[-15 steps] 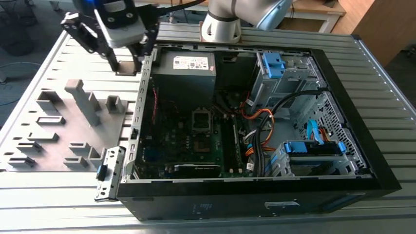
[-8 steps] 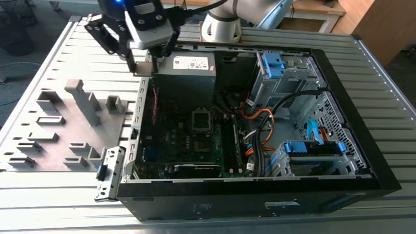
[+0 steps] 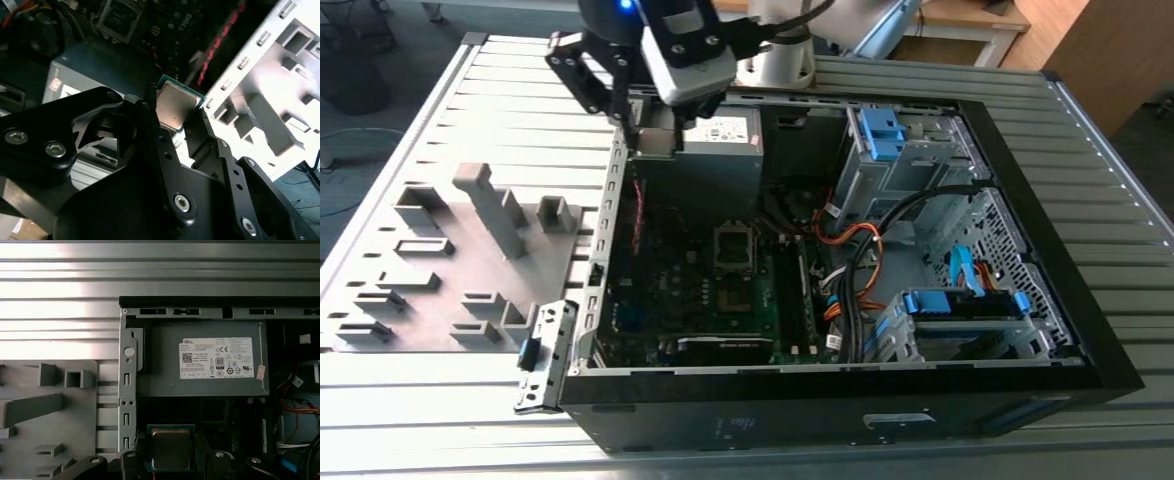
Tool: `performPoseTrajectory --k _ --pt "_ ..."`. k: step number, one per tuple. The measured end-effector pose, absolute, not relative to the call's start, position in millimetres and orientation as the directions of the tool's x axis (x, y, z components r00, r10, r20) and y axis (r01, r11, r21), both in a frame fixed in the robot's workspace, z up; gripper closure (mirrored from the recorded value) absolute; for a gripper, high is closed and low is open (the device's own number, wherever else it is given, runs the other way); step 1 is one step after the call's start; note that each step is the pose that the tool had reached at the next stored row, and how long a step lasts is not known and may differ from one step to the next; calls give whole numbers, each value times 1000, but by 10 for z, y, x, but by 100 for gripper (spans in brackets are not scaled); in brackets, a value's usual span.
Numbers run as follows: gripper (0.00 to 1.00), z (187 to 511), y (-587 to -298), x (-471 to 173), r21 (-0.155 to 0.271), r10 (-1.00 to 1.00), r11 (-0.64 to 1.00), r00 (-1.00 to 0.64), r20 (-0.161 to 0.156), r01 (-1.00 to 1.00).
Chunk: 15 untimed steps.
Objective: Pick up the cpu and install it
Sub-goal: 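Pick up the cpu and move it towards the insertion slot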
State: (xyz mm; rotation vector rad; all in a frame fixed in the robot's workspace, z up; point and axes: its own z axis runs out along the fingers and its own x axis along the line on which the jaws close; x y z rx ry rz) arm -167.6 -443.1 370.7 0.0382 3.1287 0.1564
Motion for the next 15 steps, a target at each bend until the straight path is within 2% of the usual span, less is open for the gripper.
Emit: performPoseTrajectory --k 15 --pt "53 3706 -4444 -1068 100 25 995 -1000 -7 24"
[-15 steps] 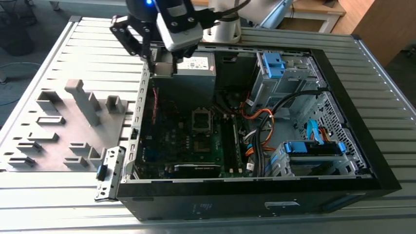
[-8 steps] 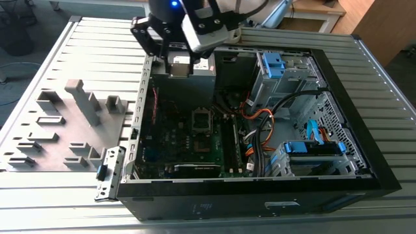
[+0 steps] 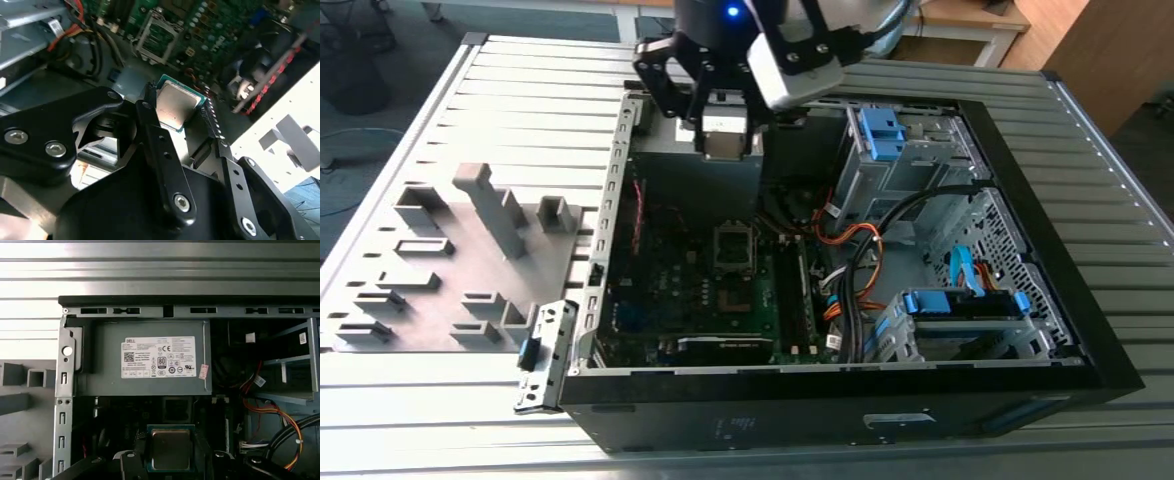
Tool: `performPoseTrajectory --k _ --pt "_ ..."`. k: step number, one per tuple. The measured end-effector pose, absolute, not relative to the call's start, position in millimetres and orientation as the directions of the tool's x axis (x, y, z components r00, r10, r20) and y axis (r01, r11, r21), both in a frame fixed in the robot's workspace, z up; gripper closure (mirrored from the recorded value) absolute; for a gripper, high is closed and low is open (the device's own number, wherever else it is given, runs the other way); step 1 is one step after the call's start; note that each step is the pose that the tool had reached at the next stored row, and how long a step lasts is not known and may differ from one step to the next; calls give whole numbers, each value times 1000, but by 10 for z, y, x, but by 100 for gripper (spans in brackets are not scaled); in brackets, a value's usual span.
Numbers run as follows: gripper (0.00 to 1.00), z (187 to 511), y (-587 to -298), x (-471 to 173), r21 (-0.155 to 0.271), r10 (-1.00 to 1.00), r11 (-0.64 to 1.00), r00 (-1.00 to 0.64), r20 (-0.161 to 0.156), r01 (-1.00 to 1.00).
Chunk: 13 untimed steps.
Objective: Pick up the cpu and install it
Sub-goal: 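Pick up the cpu and move it towards the insertion slot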
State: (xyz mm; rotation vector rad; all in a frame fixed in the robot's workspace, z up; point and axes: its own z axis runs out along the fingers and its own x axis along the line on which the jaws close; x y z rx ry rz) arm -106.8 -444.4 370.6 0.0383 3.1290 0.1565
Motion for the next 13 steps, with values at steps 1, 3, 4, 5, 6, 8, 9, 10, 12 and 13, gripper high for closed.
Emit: performPoseTrajectory --k 1,3,4,5,6,8,9,10,12,13 --pt "53 3707 -4445 -1031 100 25 995 -1000 -7 24" --pt "53 3707 -4447 -961 100 25 995 -1000 -7 24" --pt "53 3707 -4448 -927 100 25 995 -1000 -7 24" --pt "53 3707 -4448 -891 100 25 995 -1000 -7 24" --pt "53 3707 -4449 -860 100 25 995 -1000 -7 24" --pt "53 3707 -4450 -803 100 25 995 -1000 -7 24" --pt "53 3707 -4450 -779 100 25 995 -1000 -7 24" --pt "53 3707 -4450 -760 100 25 995 -1000 -7 24" --pt "53 3707 -4451 -741 100 25 995 -1000 -7 24" --pt "53 3706 -4451 -740 100 25 995 -1000 -7 24"
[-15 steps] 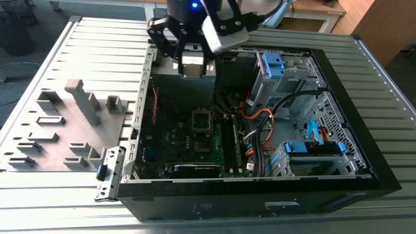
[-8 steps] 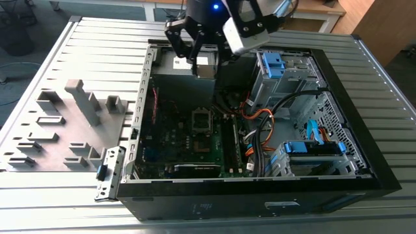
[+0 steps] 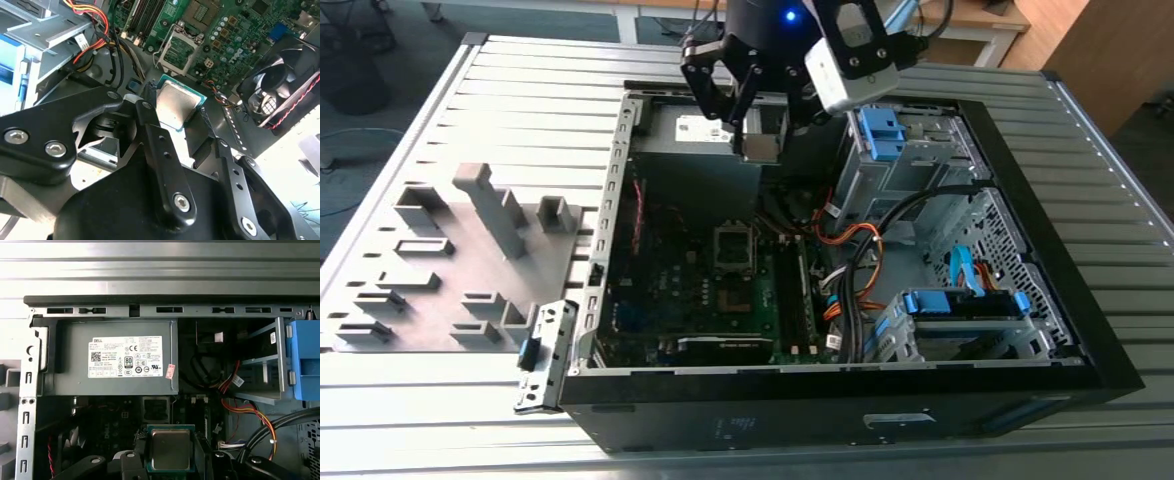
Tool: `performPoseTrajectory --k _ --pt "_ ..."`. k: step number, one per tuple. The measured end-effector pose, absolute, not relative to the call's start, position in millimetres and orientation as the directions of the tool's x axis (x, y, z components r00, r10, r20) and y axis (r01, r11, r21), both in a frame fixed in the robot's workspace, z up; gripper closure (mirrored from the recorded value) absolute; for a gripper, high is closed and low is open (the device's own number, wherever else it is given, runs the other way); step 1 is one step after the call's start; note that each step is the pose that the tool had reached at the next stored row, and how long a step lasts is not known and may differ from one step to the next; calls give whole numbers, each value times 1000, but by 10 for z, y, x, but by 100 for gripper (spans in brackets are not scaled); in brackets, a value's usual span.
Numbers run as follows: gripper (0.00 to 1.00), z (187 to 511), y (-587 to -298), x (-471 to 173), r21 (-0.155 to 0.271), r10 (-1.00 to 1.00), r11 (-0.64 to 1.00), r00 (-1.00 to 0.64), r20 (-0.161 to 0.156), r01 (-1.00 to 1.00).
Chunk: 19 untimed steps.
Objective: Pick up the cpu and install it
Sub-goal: 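Pick up the cpu and move it towards the insertion slot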
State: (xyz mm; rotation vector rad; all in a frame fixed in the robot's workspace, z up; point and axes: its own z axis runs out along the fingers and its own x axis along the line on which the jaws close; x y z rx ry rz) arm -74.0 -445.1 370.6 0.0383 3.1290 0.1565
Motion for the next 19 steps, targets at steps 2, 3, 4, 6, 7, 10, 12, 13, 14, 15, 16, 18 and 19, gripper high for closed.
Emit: performPoseTrajectory --k 2,3,4,6,7,10,12,13,14,15,16,18,19 --pt "53 3707 -4450 -739 100 25 995 -1000 -7 24" --pt "53 3707 -4450 -738 100 25 995 -1000 -7 24" --pt "53 3706 -4450 -738 100 25 995 -1000 -7 24" --pt "53 3707 -4450 -738 100 25 995 -1000 -7 24" --pt "53 3706 -4450 -738 100 25 995 -1000 -7 24" --pt "53 3707 -4456 -737 100 25 995 -1000 -7 24" --pt "53 3707 -4468 -737 100 25 995 -1000 -7 24" --pt "53 3706 -4478 -737 100 25 995 -1000 -7 24" --pt "53 3706 -4488 -737 100 25 995 -1000 -7 24" --pt "53 3707 -4500 -738 100 25 995 -1000 -7 24" --pt "53 3707 -4511 -738 100 25 995 -1000 -7 24" --pt "53 3707 -4535 -738 100 25 995 -1000 -7 24" --pt "53 3707 -4548 -738 100 25 995 -1000 -7 24"
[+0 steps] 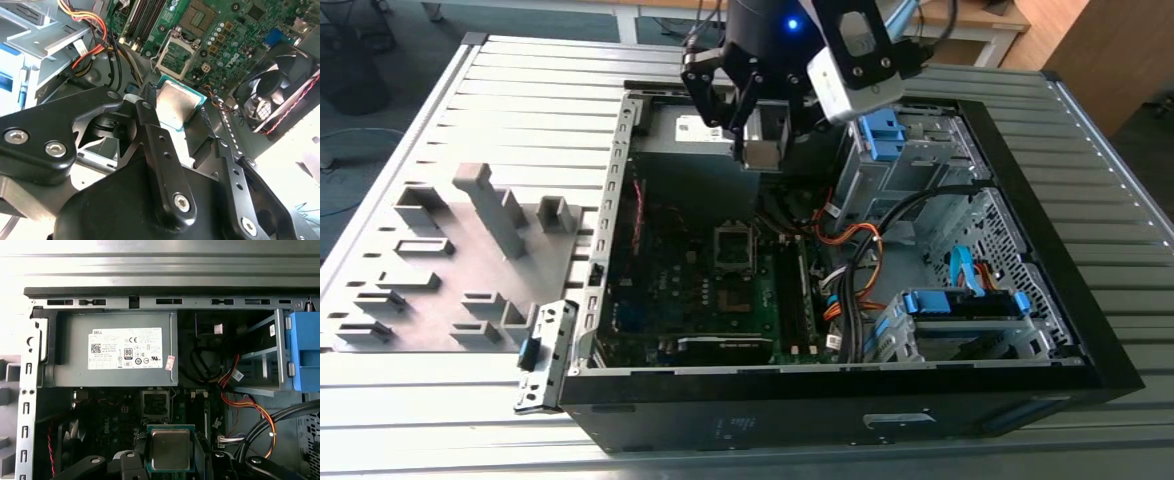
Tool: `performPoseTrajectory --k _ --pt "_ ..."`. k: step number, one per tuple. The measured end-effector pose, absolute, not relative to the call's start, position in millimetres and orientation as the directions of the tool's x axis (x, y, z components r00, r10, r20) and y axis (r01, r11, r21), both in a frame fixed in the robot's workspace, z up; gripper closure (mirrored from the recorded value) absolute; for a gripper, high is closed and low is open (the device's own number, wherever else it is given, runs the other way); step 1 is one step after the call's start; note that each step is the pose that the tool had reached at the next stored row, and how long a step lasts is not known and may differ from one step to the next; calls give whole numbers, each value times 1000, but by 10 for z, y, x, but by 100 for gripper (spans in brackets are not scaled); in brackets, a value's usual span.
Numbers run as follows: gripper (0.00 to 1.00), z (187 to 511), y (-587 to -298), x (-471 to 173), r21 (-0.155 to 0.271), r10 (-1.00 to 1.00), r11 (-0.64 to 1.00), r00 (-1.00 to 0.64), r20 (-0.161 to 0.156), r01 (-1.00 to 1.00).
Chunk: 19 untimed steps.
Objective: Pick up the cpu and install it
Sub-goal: 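Pick up the cpu and move it towards the insertion slot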
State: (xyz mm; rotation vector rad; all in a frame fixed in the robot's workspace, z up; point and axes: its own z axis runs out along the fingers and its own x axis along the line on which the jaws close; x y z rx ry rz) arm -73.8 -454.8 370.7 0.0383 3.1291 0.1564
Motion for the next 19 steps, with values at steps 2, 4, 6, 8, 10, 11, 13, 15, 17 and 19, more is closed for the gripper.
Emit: performPoseTrajectory --k 2,4,6,8,10,11,13,15,17,19 --pt "53 3707 -4574 -738 100 25 995 -1000 -7 24" --pt "53 3707 -4601 -738 100 25 995 -1000 -7 24" --pt "53 3706 -4618 -739 100 25 995 -1000 -7 24" --pt "53 3706 -4619 -739 100 25 995 -1000 -7 24" --pt "53 3707 -4620 -738 100 25 995 -1000 -7 24" --pt "53 3706 -4620 -738 100 25 995 -1000 -7 24" --pt "53 3698 -4620 -738 100 25 995 -1000 -7 24" --pt "53 3683 -4620 -738 100 25 995 -1000 -7 24" --pt "53 3659 -4620 -738 100 25 995 -1000 -7 24" --pt "53 3626 -4620 -738 100 25 995 -1000 -7 24"
